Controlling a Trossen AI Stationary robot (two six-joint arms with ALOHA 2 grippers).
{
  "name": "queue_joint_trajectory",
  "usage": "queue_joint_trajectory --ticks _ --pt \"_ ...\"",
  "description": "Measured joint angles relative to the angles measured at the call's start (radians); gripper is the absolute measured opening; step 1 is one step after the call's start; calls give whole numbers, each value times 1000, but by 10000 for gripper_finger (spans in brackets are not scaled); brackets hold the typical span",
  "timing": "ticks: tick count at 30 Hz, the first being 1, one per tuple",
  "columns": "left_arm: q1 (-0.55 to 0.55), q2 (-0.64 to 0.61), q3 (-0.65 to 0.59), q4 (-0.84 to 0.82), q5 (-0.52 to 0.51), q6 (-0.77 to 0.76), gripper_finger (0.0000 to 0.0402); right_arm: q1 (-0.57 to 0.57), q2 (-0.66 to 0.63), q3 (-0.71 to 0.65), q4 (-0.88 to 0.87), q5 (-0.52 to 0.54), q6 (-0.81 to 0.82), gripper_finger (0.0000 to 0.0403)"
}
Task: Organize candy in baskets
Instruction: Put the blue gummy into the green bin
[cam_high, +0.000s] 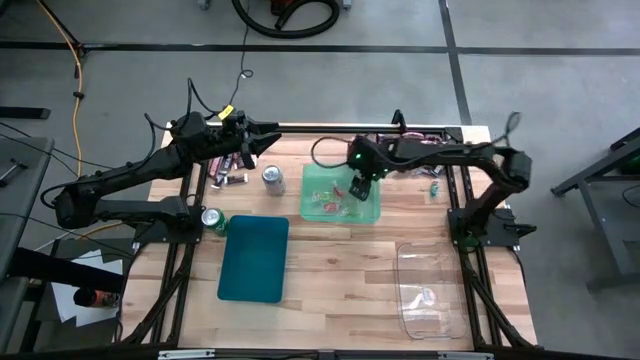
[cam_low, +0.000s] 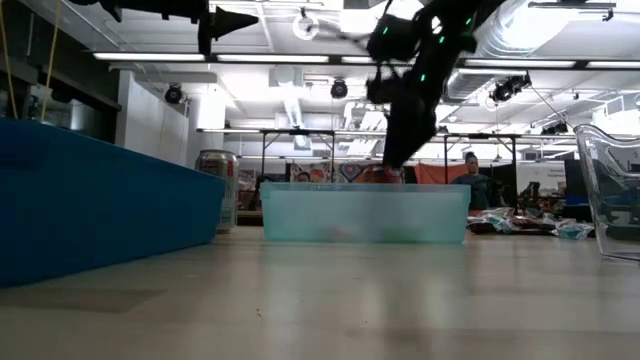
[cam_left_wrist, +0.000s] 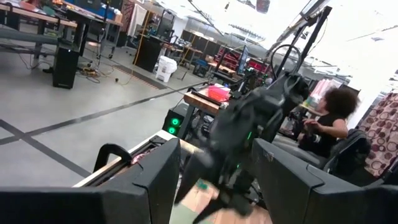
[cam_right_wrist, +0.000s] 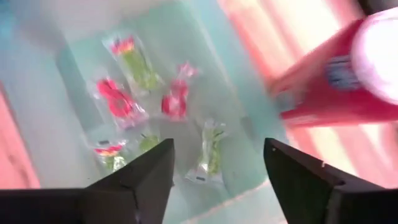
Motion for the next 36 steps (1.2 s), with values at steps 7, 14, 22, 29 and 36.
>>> queue_joint_trajectory --ticks 7,14,22,29,36 --pt "0 0 0 -1 0 0 188 -13 -214 0 -27 9 75 259" --pt "0 0 0 -1 0 0 188 -11 -395 0 32 18 98 259" --pt "0 0 0 -1 0 0 188 -12 -465 0 41 55 99 259" --pt "0 0 0 -1 0 0 188 -13 -457 0 -90 175 169 259" --pt "0 0 0 -1 0 0 188 -131 -495 -158 -337 288 468 259"
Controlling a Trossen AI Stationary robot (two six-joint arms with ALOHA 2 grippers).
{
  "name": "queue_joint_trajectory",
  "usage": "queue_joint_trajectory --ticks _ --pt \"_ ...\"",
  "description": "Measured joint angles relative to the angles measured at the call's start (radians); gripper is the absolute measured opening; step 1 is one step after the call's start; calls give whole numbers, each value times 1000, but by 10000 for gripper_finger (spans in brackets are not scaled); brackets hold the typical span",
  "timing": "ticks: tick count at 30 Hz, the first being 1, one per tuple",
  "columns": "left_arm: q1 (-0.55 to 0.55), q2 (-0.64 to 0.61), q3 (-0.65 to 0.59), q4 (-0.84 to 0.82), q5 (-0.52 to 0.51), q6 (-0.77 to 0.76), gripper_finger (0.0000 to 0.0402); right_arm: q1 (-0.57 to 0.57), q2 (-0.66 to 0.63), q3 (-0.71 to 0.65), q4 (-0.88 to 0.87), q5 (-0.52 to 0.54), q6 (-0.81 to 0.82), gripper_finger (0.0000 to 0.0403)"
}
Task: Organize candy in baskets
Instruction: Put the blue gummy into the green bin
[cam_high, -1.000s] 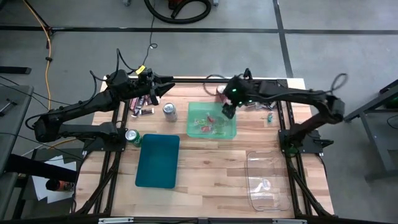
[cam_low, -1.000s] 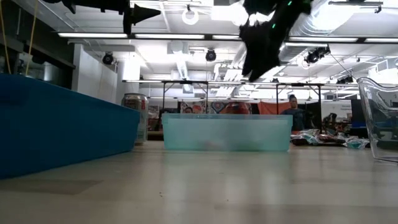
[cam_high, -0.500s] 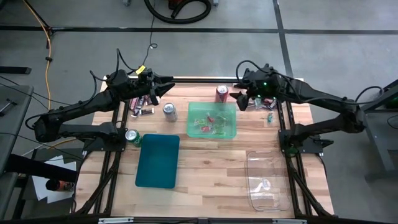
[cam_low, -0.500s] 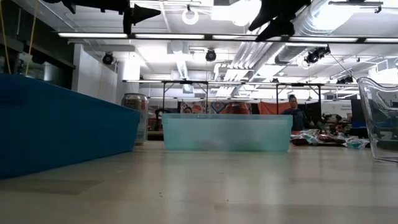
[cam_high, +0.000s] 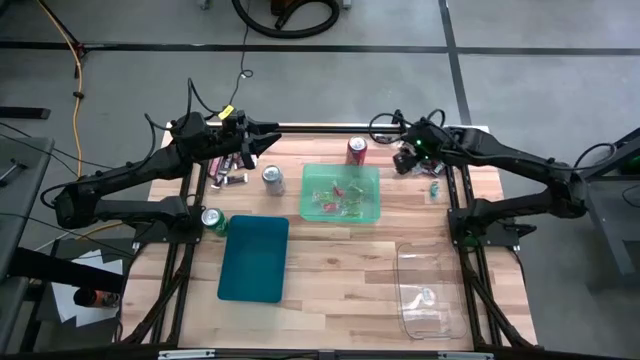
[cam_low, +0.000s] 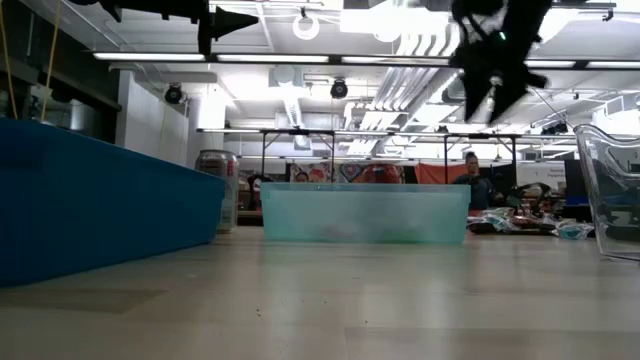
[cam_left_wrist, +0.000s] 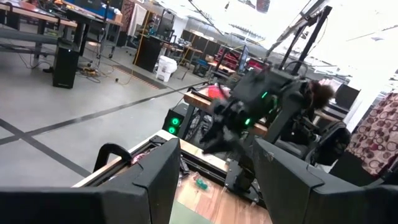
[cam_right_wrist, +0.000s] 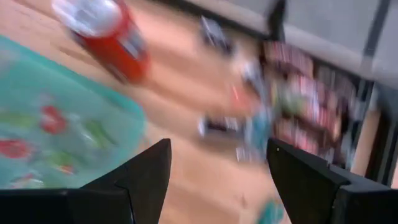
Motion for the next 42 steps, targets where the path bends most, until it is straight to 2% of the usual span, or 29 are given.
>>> queue_joint_trajectory --ticks 7,10,18,26,30,36,37,42 --pt "0 0 0 1 0 0 188 -114 0 -276 -9 -130 220 259" --pt "0 0 0 1 0 0 188 -132 38 -344 -6 -139 278 259" --pt "0 0 0 1 0 -1 188 -137 154 -438 50 -103 304 259" --pt "0 0 0 2 0 -2 188 -136 228 -466 139 -77 303 250" --pt "0 0 0 2 0 -3 188 -135 239 -476 150 -80 295 197" --pt "0 0 0 2 0 -3 188 -121 202 -474 114 -104 266 37" --pt "0 0 0 2 0 -3 188 -115 186 -463 109 -104 253 21" --pt "0 0 0 1 0 -2 188 -91 96 -346 52 -84 218 22"
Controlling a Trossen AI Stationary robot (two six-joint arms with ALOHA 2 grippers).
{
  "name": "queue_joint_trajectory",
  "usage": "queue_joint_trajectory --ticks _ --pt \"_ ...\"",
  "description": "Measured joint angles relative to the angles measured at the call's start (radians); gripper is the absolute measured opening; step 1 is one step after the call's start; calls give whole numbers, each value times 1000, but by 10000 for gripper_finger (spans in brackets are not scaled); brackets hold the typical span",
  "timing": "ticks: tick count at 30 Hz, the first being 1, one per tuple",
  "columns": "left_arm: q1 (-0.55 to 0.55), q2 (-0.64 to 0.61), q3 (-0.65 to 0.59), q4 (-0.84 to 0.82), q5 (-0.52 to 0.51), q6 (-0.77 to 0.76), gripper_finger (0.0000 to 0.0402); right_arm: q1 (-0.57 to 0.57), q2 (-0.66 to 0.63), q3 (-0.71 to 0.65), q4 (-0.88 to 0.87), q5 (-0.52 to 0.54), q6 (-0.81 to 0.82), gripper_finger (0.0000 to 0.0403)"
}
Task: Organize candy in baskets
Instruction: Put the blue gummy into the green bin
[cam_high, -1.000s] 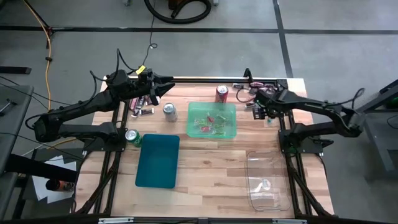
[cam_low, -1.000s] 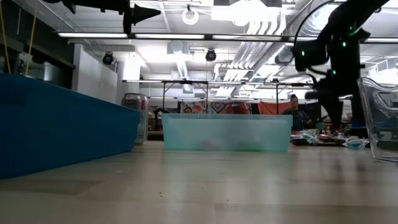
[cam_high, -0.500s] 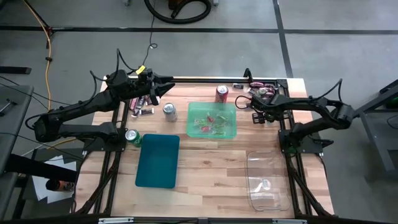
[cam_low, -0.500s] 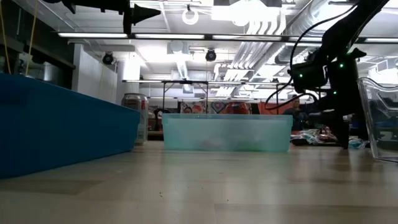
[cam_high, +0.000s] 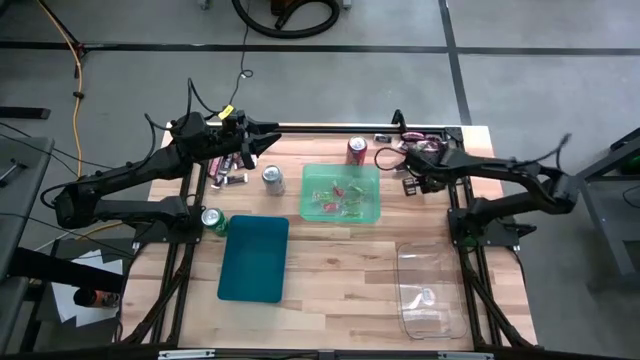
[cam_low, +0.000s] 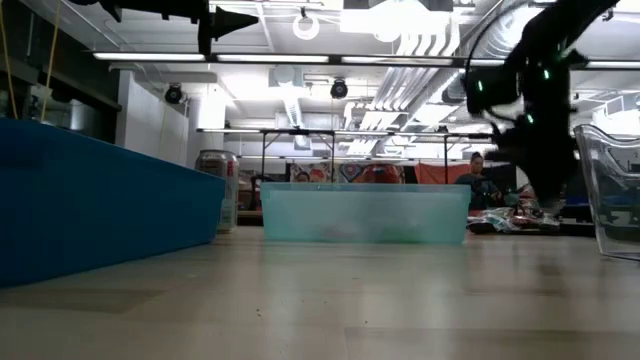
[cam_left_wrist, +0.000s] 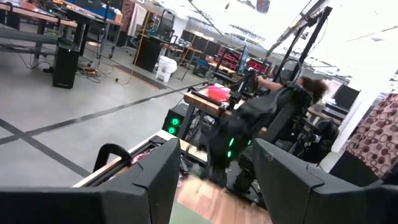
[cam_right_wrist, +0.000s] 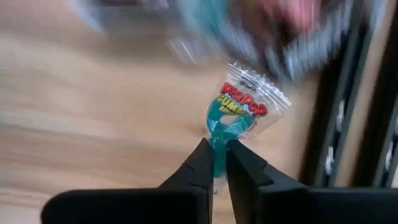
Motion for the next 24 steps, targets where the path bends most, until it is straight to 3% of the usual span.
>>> queue_joint_trajectory --ticks 6,11,17,24 --pt "0 0 0 0 0 2 188 25 -142 222 188 21 -222 9" --pt "0 0 0 0 0 2 188 36 -192 343 427 -133 -420 4" --pt "0 0 0 -1 0 2 188 104 -189 374 684 -360 -537 3" --pt "0 0 0 0 -3 1 188 158 -158 374 709 -368 -562 3"
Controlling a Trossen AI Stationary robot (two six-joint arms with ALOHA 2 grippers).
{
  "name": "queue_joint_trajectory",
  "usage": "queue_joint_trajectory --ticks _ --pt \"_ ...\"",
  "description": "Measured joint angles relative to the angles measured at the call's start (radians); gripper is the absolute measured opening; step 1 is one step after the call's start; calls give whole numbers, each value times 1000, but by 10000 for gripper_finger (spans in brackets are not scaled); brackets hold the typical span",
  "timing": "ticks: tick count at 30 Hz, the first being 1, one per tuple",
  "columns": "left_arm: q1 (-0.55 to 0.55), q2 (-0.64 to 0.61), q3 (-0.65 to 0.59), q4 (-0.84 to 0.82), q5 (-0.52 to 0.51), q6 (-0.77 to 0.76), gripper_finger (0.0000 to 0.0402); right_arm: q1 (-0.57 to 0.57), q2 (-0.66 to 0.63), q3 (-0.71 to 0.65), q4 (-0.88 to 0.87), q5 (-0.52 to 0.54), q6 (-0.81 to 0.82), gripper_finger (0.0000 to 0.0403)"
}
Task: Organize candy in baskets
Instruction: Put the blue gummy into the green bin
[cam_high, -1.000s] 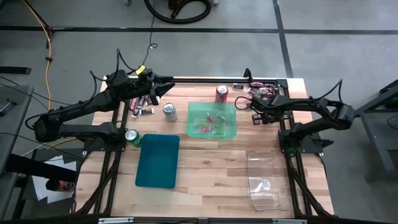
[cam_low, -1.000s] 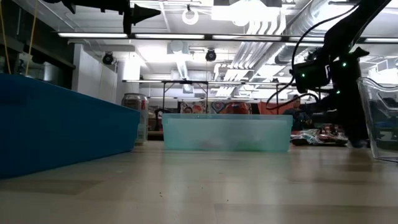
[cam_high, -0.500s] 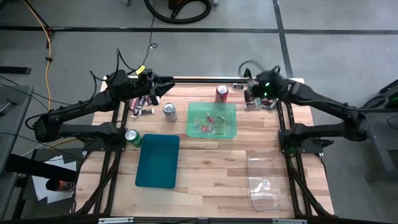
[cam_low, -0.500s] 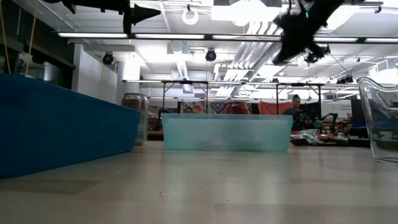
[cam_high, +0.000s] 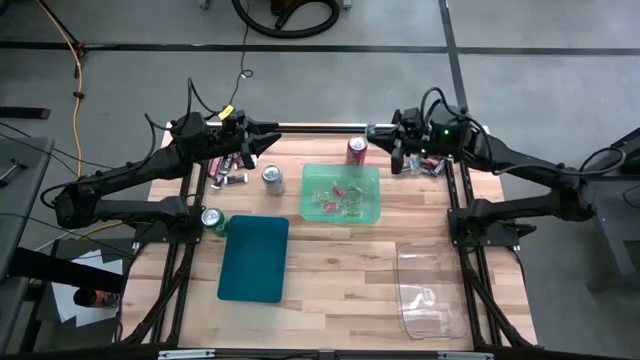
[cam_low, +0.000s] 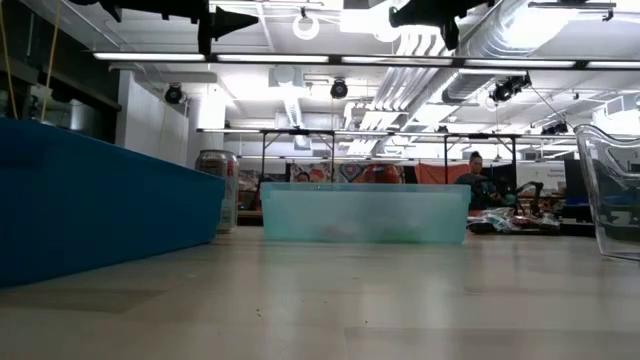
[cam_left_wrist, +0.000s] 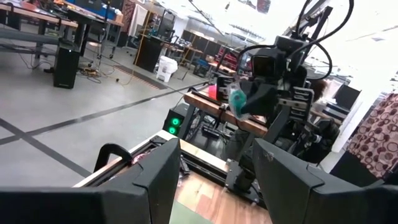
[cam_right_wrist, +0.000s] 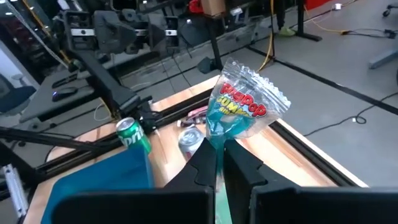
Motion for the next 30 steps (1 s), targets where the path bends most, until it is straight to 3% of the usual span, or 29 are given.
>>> queue_joint_trajectory --ticks 11,20,30 --pt "0 0 0 0 -22 1 188 2 48 15 68 -50 6 4" --pt "0 0 0 0 -46 0 188 33 324 163 -119 -192 -136 4" --pt "0 0 0 0 -46 -17 188 55 591 156 -296 -179 -186 4"
